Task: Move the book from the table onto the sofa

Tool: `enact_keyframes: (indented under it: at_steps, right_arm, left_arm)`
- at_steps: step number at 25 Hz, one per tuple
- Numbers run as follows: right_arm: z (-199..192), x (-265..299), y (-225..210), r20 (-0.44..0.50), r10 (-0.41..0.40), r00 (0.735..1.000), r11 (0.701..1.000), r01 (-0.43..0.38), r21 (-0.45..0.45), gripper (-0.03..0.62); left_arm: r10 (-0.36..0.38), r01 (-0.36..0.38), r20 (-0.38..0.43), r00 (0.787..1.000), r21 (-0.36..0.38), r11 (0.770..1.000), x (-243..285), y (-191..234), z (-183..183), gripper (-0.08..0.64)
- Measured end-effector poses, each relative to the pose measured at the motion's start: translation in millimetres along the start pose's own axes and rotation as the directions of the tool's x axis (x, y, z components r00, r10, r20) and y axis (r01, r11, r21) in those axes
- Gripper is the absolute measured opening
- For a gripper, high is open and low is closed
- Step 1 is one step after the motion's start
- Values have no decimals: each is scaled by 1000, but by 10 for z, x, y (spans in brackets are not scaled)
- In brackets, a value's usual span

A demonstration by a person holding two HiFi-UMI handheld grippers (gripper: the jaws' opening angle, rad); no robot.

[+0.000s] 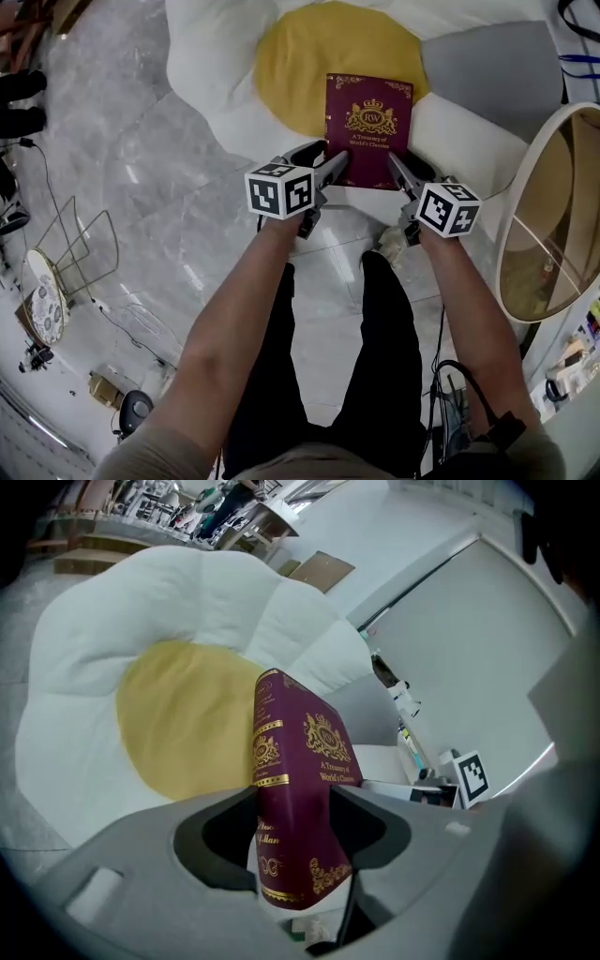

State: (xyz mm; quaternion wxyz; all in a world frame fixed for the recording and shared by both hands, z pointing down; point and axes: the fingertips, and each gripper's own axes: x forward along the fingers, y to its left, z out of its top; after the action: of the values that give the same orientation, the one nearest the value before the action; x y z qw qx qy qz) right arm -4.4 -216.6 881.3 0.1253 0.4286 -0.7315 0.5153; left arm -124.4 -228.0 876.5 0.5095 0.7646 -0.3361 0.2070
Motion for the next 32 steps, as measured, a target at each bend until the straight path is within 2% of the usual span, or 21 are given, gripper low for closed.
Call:
enact_keyframes:
  at_steps: [5,11,14,18,21,22,25,28,32]
  right_arm:
    - [-199,206,-227,-5,-25,1000,1000,25,-5,150]
    - [-208,217,-200,-20,-60,998,998,60,7,152]
    - [-174,148,-221,-29,-91,995,996,91,10,149]
    - [-74,-179,-99,-17,-144,989,989,144,10,137]
    - [-34,-546,210,-13,-155,988,988,155,-6,106]
    - [-25,-685,357,-13,-152,988,988,152,-17,72]
    - [1,-1134,872,-19,-145,989,989,144,-26,28]
    - [124,-1563,1482,5,-107,994,994,107,0,18]
    - [343,-2021,2219,62,-78,995,995,82,-59,14]
  left_arm:
    - [-20,20,-17,1000,-30,999,348,309,-224,239]
    - [-75,73,-39,996,-52,996,377,378,-250,239]
    - [-71,70,-55,996,-28,997,316,339,-175,239]
    - [-61,65,-90,994,50,997,-3,111,-2,239]
    - [-67,79,-111,992,111,991,-396,-167,136,239]
    - [-74,89,-118,990,130,988,-550,-286,177,239]
    - [-87,114,-152,984,180,977,-1076,-692,252,223]
    - [-99,136,-168,981,227,964,-1613,-1106,333,139]
    - [-142,191,-177,974,301,934,-2207,-1614,493,41]
